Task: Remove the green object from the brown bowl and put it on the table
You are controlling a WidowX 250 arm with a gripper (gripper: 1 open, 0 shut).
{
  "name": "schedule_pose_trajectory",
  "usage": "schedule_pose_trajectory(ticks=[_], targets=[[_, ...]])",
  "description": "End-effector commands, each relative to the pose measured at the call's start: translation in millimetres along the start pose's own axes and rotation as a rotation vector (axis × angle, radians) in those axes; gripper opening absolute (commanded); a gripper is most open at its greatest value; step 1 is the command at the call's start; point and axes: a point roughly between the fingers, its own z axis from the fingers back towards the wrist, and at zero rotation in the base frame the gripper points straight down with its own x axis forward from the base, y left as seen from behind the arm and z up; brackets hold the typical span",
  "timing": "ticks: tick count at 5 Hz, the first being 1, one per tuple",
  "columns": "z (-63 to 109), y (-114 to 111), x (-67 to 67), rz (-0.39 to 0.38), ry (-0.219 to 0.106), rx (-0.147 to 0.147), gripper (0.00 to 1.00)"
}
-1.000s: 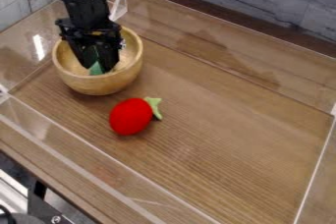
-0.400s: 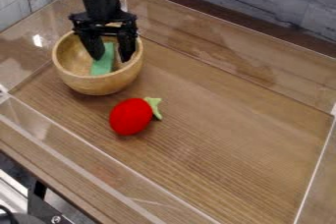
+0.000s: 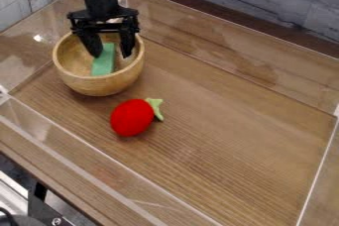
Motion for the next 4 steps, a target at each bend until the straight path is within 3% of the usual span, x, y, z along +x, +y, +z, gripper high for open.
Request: schedule_pose_trajectory(ticks=[1,2,4], targets=[[14.1,4.1,11.1,-0.046,-0.041,0.011,1.0],[14.2,5.6,13.0,-0.077,-0.034,0.013,1.0],[32.1,40.8,24.4,-0.129,-0.016,0.018,1.0]])
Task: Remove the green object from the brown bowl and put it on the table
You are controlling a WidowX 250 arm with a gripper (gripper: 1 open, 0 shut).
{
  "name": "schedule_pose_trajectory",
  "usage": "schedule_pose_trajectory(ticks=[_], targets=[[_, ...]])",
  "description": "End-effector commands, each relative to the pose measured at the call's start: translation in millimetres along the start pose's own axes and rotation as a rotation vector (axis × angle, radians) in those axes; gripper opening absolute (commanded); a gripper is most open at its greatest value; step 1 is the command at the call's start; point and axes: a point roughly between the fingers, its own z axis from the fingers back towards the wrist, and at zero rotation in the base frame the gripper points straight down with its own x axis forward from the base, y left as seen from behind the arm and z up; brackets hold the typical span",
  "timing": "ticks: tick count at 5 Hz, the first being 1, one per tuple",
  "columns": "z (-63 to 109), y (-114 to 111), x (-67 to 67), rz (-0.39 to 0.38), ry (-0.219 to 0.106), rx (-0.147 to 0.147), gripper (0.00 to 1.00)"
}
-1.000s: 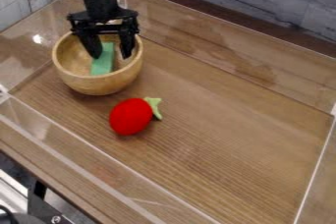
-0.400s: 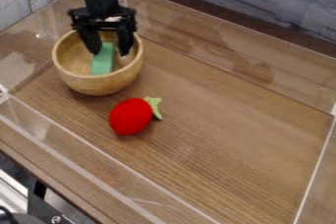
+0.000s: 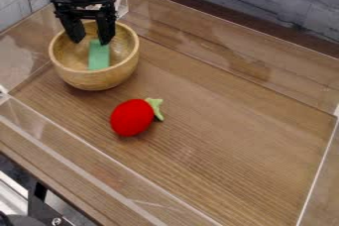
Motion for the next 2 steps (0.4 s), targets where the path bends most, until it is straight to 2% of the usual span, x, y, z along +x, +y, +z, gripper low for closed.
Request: schedule_pose_trajectory(ticks=[1,2], targets=[[5.3,8.7,12.3,0.025,-0.046,0.034,1.0],[-6.7,15.4,16.3,0.067,-0.038,0.045,1.0]])
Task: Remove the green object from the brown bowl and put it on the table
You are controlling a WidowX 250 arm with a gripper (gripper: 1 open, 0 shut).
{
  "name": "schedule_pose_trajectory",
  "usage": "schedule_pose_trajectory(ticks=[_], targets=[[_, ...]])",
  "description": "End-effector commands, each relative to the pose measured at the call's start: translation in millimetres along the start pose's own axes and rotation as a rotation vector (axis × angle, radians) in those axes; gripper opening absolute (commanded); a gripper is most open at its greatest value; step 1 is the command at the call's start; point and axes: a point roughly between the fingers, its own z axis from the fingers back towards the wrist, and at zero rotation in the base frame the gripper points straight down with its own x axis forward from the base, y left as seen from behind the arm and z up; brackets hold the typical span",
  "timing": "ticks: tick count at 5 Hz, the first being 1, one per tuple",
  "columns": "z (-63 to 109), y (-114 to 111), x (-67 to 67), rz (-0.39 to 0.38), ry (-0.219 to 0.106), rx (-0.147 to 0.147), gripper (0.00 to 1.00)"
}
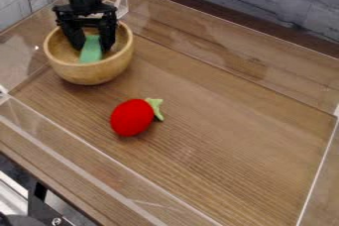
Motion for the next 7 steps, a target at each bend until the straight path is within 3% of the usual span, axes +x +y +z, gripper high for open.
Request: schedule_pose_trajectory(ticks=[1,2,4,7], targets=[[10.2,6.0,16.8,-0.037,-0.044,0.021,0.0],[13.2,6.3,25.1,-0.072,-0.044,0.016,0.0],[10.1,5.1,18.9,-0.065,-0.054,0.008,0.0],[24.9,6.6,10.6,-0.113,-0.066,-0.009,0.0]])
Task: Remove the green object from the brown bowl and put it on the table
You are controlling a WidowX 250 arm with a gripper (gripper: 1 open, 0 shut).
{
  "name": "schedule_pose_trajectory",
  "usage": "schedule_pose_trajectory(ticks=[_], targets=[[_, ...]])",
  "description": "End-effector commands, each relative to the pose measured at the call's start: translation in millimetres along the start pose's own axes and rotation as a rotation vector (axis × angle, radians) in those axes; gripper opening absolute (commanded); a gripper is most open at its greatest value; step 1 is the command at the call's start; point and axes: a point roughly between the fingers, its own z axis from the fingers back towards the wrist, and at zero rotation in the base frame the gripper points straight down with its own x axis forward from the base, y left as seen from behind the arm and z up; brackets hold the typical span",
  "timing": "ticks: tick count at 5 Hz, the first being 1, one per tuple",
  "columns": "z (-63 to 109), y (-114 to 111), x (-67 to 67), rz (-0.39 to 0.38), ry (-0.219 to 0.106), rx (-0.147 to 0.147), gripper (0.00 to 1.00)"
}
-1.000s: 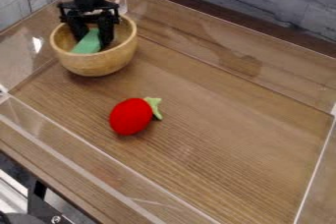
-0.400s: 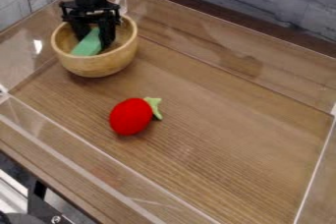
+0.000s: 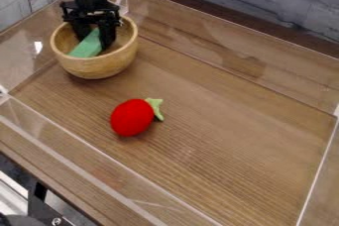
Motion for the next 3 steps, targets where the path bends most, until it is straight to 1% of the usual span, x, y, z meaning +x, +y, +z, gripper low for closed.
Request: schedule_pose_trajectory(ticks=[1,3], targets=[[24.7,10.9,0.5,0.015,-0.067,0.017,0.0],[41.5,-2.5,-0.2,0.033,-0.081,0.009,0.0]])
